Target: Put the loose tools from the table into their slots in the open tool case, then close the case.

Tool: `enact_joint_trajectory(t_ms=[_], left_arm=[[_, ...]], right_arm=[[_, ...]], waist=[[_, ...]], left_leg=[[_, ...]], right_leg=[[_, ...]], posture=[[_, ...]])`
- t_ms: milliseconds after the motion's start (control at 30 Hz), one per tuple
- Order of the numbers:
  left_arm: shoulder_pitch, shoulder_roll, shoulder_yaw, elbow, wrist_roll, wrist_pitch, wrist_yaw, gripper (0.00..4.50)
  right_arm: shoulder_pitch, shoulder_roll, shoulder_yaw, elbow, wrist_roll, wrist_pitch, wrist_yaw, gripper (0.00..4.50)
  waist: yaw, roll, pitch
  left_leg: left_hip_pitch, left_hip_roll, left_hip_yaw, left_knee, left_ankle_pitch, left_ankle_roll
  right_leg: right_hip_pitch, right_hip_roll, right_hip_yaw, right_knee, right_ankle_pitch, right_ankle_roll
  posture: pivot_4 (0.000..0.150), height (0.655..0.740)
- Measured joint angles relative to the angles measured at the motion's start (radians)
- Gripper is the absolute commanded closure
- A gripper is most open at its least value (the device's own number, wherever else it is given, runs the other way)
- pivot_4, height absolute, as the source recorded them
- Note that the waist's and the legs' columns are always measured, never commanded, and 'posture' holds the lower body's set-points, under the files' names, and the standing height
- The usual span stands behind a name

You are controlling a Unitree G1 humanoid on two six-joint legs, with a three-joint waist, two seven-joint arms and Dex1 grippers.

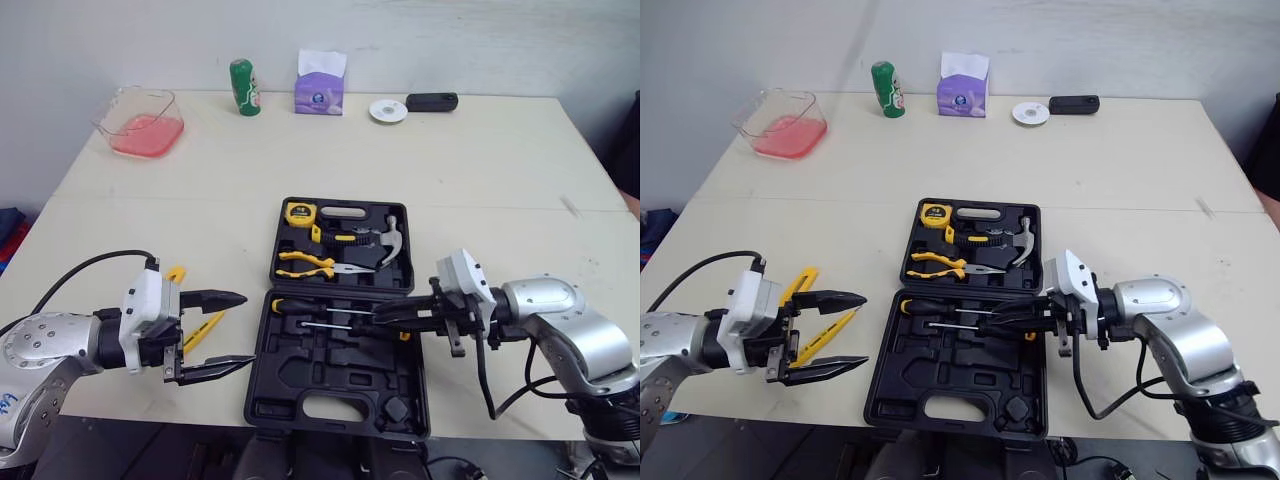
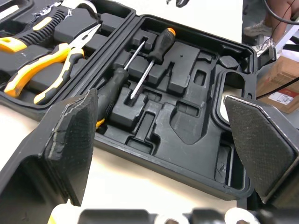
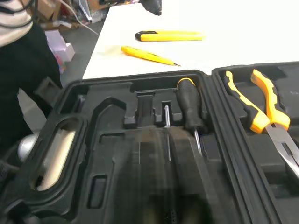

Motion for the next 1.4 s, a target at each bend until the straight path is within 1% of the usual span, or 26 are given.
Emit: enact_joint_trajectory(t_ms=[200,433,767,867,1033,1233,1400], left_arm=[[-0.007,0.0,-0.018,0.01,0.001,0.0,0.0,0.0],[-0.007,0.013,-0.019,0.01,0.009,0.0,-0.011,0.0],[0.011,0.013,-0.019,0.01,0.023,-0.004,-0.017,0.0],[0.012,0.013,-0.019,0.01,0.025,-0.005,-0.017,0.0],[0.025,0.015,-0.017,0.01,0.038,-0.015,-0.018,0.0],[0.06,0.049,0.016,0.051,0.073,-0.06,-0.05,0.0],[0.06,0.049,0.029,0.072,0.087,-0.08,-0.06,0.0]], right_arm=[[0.004,0.054,0.058,0.071,-0.075,-0.114,-0.002,4.47],[-0.011,0.068,0.128,0.12,-0.131,-0.115,-0.015,4.47],[-0.036,0.067,0.139,0.159,-0.154,-0.085,-0.033,4.47],[-0.043,0.059,0.151,0.159,-0.173,-0.092,-0.033,4.47],[-0.048,0.058,0.174,0.145,-0.183,-0.045,-0.072,4.47],[-0.048,0.039,0.19,0.082,-0.198,0.041,-0.108,4.47],[-0.066,0.027,0.216,0.048,-0.213,0.1,-0.13,4.47]], waist=[[-0.001,0.0,0.0],[0.0,0.0,0.0],[0.0,0.0,0.0],[0.0,-0.001,0.0],[-0.002,-0.006,-0.004],[-0.002,-0.01,-0.007],[-0.003,-0.012,-0.01]], left_leg=[[0.0,0.0,0.0,0.0,0.002,-0.003],[0.0,0.0,0.0,0.0,0.002,-0.003],[0.001,0.0,0.0,0.0,0.002,-0.003],[0.003,0.0,0.0,0.0,0.001,-0.003],[0.012,0.001,0.0,-0.002,-0.001,-0.001],[0.015,0.002,-0.002,-0.003,-0.003,-0.002],[0.018,0.002,-0.002,-0.005,-0.004,-0.002]], right_leg=[[0.0,0.0,0.0,0.0,0.0,0.0],[0.0,0.0,0.0,0.0,0.0,0.0],[0.0,0.0,0.001,0.001,0.0,0.0],[0.002,0.0,0.001,0.001,0.0,0.0],[0.01,0.0,0.002,0.0,-0.001,-0.002],[0.014,-0.002,0.0,-0.002,-0.002,-0.004],[0.017,-0.002,0.0,-0.004,-0.002,-0.005]], posture=[[0.15,0.74],[0.15,0.74],[0.15,0.74],[0.15,0.74],[0.15,0.74],[0.15,0.74],[0.15,0.74]])
